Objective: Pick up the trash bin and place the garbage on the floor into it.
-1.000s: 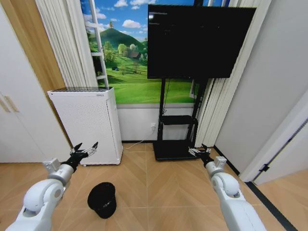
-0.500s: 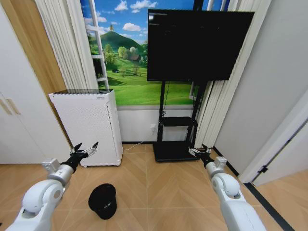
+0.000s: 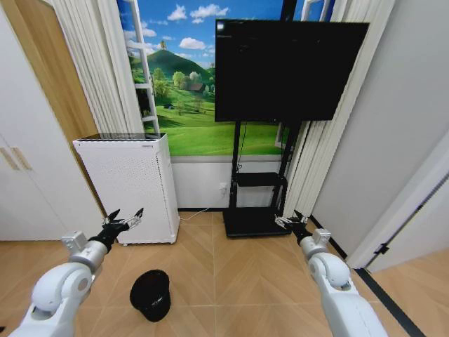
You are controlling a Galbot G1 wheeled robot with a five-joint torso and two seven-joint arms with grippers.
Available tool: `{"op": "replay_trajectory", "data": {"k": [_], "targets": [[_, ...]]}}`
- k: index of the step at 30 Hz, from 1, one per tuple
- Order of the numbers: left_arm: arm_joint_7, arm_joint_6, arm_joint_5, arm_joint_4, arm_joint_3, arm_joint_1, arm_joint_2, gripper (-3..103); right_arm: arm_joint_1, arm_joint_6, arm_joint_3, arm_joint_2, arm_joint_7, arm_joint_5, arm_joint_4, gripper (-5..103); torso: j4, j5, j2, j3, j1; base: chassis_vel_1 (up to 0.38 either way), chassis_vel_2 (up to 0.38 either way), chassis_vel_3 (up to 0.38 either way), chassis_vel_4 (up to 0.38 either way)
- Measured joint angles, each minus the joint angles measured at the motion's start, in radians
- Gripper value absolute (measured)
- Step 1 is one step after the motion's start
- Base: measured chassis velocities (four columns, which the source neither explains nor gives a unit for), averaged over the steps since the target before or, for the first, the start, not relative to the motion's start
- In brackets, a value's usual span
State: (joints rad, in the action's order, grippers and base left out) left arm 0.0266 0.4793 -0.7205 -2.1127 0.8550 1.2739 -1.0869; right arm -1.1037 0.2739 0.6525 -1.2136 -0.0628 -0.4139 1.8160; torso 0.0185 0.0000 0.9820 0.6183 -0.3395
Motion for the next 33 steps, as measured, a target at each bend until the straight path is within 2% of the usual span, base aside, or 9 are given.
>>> {"op": "replay_trajectory", "data": {"k": [7,24,27,33], "targets": [[-0.004,-0.017,0.000,-0.006,-0.004,0.008,-0.002,100,-0.007,0.000,0.008,-0.007,0.000,0.000,0.008,100,-0.0001,0.0000,0.030,0.016,-0.013,0.000,0.000,0.000,0.000],[-0.008,-0.034,0.015,-0.012,-0.003,0.015,-0.007,100,-0.020,0.000,0.014,-0.015,0.002,0.002,0.019,100,0.0000,0.0000,0.027,0.014,-0.012,0.000,0.000,0.000,0.000],[-0.008,-0.006,0.026,-0.026,0.004,0.019,-0.007,100,-0.023,-0.001,0.014,-0.015,0.002,-0.003,0.024,100,-0.0001,0.0000,0.025,0.013,-0.012,0.000,0.000,0.000,0.000],[-0.008,0.001,0.047,-0.040,0.005,0.027,-0.011,100,-0.029,0.000,0.020,-0.012,0.002,-0.006,0.027,100,-0.0001,0.0000,0.023,0.012,-0.011,0.000,0.000,0.000,0.000]]}}
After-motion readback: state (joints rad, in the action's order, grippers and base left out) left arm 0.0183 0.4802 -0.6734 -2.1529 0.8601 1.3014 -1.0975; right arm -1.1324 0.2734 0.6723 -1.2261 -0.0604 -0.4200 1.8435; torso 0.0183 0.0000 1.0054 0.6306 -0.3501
